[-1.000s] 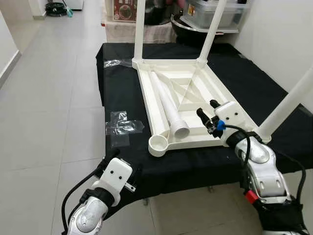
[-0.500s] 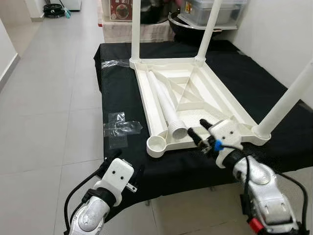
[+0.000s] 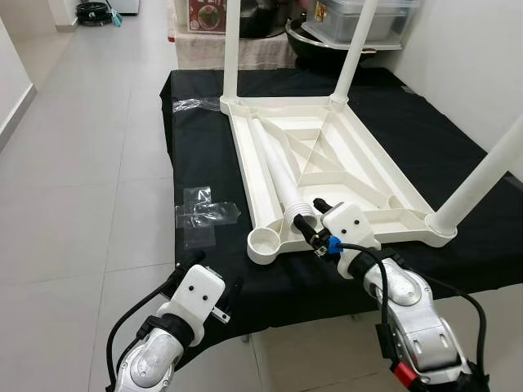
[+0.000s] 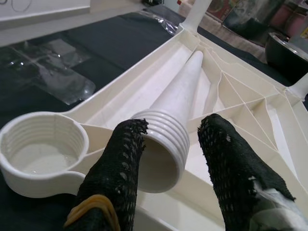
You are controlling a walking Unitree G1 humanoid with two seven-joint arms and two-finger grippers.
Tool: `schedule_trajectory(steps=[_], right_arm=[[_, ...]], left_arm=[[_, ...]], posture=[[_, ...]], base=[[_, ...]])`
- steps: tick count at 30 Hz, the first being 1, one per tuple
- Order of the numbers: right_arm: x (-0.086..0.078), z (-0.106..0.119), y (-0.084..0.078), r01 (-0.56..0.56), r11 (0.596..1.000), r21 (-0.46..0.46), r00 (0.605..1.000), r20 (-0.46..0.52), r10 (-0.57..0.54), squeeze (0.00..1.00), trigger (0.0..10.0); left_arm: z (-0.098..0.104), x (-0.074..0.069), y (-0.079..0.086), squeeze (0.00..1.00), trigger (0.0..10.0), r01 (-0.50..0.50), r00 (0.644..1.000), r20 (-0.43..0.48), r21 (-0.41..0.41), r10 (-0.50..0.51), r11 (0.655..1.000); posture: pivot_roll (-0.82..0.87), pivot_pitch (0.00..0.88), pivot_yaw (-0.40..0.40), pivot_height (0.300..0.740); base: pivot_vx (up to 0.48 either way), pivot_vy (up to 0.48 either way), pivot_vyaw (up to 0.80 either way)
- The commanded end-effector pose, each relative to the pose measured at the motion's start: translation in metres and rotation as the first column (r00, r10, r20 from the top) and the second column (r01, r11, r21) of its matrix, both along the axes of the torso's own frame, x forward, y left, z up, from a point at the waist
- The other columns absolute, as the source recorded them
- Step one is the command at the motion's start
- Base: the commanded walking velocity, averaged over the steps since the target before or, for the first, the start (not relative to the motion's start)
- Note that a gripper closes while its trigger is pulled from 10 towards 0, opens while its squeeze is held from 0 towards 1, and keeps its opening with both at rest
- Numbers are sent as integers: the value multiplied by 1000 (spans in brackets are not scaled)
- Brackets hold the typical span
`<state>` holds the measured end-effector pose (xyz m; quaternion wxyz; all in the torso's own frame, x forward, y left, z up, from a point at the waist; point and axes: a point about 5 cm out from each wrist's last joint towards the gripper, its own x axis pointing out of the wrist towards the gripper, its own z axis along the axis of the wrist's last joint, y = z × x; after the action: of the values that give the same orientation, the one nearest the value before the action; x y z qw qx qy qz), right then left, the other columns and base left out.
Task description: Building children table
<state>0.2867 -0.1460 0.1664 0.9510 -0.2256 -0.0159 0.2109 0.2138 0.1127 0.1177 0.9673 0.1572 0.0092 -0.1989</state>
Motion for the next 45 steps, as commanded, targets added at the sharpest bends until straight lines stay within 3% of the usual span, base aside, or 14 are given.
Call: schedule_trajectory(steps=[1,4,5,9,10,11,12,28,45], right_arm=[[1,-6,0,8,999,-40,1000,-23,-9,0,10000],[2,-4,0,-10,999,-48,1000,-15,9,0,10000],[2,-3,-1,-6,999,-49,1000,-7,5,1000,10000],[1,0,-4,16,999,-49,1000,27,-15,1000,10000],[0,1,-5,29,998,-61,999,40,-26,690,10000],[0,1,-5,29,998,-61,999,40,-26,690,10000],[1,1,-6,41,997,-67,998,43,-38,0,10000],[8,-6,-13,76,984,-161,997,23,-73,0,10000],[22,-6,-3,120,984,-133,992,42,-116,0,10000]], left_arm=[[-2,-3,-3,0,10000,18,1000,-25,-5,-18,1000],[-2,-4,-5,0,10000,24,999,-25,-15,-25,1000],[-1,-4,-5,0,10000,26,999,-27,-18,-27,999],[-2,-4,-5,0,10000,28,999,-34,-21,-29,999],[-2,-5,-5,0,10000,27,999,-37,-22,-28,999],[-2,-5,-5,0,10000,27,999,-37,-22,-28,999],[-1,-5,-5,0,10000,26,999,-38,-23,-27,999],[-1,-5,-6,0,10000,38,997,-61,-24,-40,999],[-1,-6,-7,0,10000,40,997,-69,-26,-41,999]], posture=[[60,138,-93,740],[61,140,-96,740],[62,143,-96,740],[57,145,-97,740],[55,146,-95,740],[55,146,-95,740],[54,146,-93,740],[61,149,-92,740],[72,147,-100,740]], base=[[0,0,0],[0,0,0],[0,0,0],[0,0,0],[0,0,0],[0,0,0],[0,0,0],[0,0,0],[0,0,0]])
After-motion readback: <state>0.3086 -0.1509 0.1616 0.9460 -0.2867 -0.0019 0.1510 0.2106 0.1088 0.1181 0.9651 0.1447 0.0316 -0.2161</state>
